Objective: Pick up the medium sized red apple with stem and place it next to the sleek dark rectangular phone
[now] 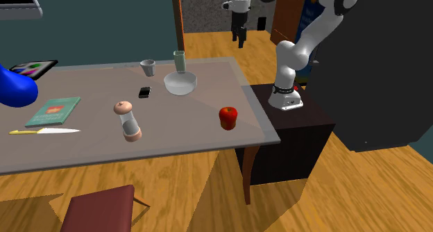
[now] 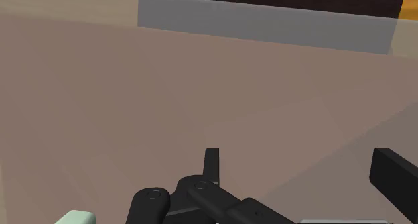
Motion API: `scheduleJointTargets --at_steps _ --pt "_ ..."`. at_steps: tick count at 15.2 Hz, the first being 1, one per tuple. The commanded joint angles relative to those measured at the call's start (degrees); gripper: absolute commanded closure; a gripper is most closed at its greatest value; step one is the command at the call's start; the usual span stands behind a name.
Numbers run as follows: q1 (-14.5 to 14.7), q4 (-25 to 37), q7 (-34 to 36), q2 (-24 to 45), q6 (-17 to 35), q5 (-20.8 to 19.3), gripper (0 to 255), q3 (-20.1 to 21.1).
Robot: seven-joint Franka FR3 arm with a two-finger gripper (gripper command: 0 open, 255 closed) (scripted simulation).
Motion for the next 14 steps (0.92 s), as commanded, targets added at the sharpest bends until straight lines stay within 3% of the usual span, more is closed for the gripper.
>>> scheduleJointTargets --at_steps 1,8,14 --pt "0.0 0.0 0.0 0.0 0.0 0.0 0 0.0" --pt "3.1 -7.3 9.5 0.2 10.0 6.4 0 7.3" --pt "5.7 -10.4 17.7 4.4 20.0 11.2 0 14.3"
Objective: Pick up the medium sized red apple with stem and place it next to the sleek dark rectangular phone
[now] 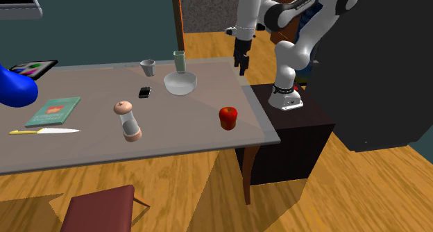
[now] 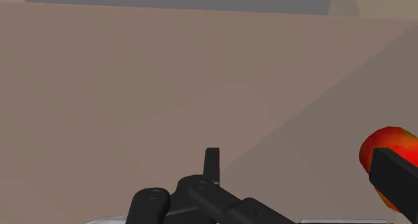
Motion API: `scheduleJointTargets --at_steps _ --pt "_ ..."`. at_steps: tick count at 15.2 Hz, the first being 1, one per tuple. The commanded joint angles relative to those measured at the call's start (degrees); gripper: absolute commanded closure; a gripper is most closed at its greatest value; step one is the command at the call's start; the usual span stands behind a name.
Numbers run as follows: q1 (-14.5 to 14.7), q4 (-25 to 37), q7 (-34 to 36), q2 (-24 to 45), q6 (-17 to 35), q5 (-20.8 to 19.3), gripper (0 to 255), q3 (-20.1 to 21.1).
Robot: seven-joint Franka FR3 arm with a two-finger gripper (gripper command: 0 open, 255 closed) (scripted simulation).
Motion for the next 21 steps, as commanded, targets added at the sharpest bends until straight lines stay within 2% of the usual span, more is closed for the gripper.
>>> scheduleJointTargets --at_steps 1,6,10,13,15,21 --pt "0.6 -0.5 2.5 1.8 3.3 1.3 0 2.2" --pt "1.6 -0.2 9.7 8.5 12.3 3.5 0 8.7" --pt "1.1 1.6 16.2 15.5 19.4 3.2 0 14.3" --pt "-0.3 3.9 21.9 21.4 24.4 0.9 0 18.8" --pt "-1.7 5.8 26.5 25.7 27.4 -2.0 0 21.9" --pt "-3.3 4.7 29.3 30.5 32.6 -5.7 0 23.6"
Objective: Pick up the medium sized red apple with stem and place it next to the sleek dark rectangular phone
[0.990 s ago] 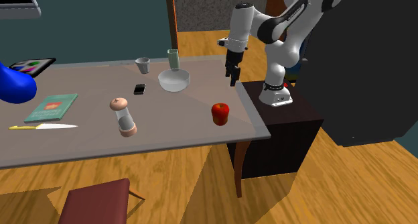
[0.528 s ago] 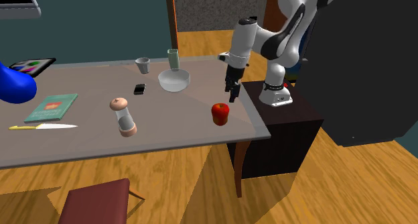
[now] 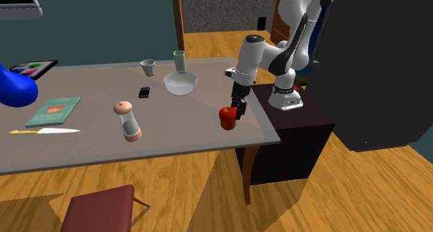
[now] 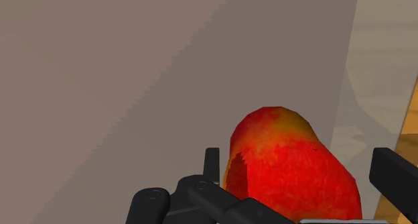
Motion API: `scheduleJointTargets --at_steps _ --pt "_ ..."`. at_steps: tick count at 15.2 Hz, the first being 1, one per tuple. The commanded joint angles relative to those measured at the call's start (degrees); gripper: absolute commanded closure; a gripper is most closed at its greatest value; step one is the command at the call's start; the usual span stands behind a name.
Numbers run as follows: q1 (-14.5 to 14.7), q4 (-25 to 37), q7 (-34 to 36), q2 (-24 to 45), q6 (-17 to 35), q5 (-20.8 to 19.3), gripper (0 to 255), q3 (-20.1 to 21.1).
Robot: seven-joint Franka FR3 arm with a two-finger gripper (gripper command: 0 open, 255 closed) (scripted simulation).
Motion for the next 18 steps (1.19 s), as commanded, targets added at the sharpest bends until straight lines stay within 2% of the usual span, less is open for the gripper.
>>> scheduleJointTargets --at_steps 1,10,11,18 --pt "-0.6 -0.5 1.0 1.6 1.9 -1.4 0 0.5" --pt "-0.7 -0.6 1.4 2.1 2.3 -1.9 0 0.6" --pt "-0.7 -0.6 1.4 2.1 2.3 -1.9 255 0.6" --pt "-0.8 -0.5 1.4 2.1 2.3 -2.0 255 0.6"
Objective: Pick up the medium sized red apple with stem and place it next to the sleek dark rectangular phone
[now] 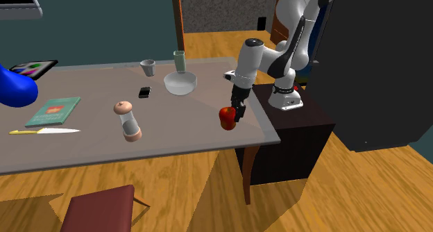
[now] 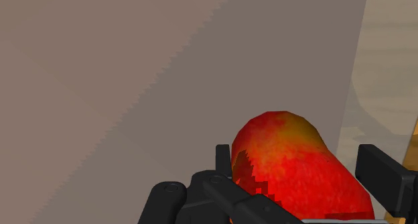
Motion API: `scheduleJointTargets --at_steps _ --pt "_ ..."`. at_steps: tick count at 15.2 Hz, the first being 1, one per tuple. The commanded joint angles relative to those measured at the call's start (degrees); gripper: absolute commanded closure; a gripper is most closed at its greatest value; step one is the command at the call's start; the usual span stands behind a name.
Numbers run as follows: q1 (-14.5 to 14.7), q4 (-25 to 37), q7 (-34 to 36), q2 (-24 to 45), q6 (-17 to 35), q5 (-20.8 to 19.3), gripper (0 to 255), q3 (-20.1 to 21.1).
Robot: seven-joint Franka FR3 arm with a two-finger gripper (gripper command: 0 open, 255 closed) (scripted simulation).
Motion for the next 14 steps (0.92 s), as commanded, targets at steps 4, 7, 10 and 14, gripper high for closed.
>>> scheduleJointTargets --at_steps 4,7,10,14 --pt "0.4 0.5 -1.1 -1.4 -1.7 1.4 255 -0.5" --pt "1.0 1.4 -2.5 -3.4 -4.3 3.1 255 -1.2" --pt "1.6 2.5 -3.6 -5.1 -6.9 4.4 255 -1.9" --pt "2.1 4.0 -4.8 -7.2 -10.4 5.6 255 -2.9"
